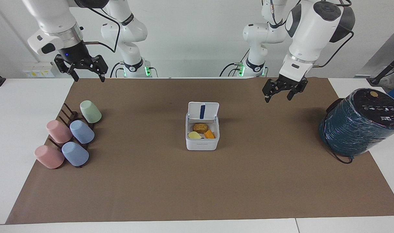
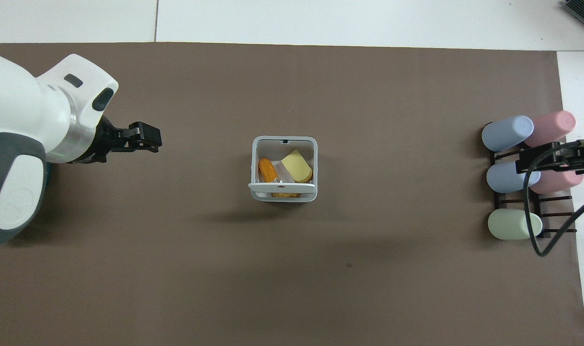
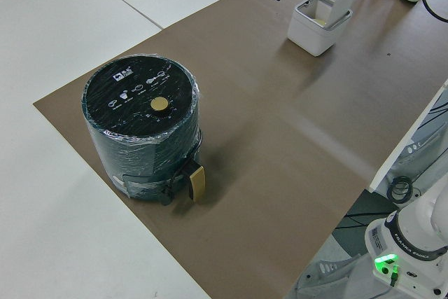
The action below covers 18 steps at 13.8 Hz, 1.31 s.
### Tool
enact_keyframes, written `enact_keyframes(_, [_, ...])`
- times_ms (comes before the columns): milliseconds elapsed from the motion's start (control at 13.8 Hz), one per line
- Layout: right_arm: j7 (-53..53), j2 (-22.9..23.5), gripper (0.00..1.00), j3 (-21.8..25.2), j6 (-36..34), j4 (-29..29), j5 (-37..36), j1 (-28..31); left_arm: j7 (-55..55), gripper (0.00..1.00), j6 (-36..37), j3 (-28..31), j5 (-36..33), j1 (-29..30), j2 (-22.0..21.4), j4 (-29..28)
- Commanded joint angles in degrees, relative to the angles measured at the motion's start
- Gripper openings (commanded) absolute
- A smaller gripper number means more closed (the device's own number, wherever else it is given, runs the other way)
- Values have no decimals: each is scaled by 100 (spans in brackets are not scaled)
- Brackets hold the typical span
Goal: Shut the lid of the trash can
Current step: 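Move the left gripper toward the white trash can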
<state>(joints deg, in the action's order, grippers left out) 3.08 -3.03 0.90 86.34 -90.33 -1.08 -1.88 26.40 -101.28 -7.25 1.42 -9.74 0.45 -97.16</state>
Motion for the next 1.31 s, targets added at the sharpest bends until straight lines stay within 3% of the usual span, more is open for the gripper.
enact_keyframes(0, [-71,-128,100,-20,-3,-142,37,30,1170,64,-391,66,217,-238,-308,-478])
enact_keyframes(291, [-62,-119,100,-11,-3,-134,37,30,2727,21,-823,66,429,-546,-449,-847])
enact_keyframes(436, [-62,-128,100,-20,-3,-134,37,30,2984,7,-815,66,648,-582,-502,-944])
enact_keyframes(655, [-62,-128,100,-20,-3,-134,37,30,3196,0,-806,66,824,-713,-581,-1032])
enact_keyframes(1236, [-62,-128,100,-11,-3,-142,37,30,4558,0,-1656,66,1150,-1442,-766,-1638])
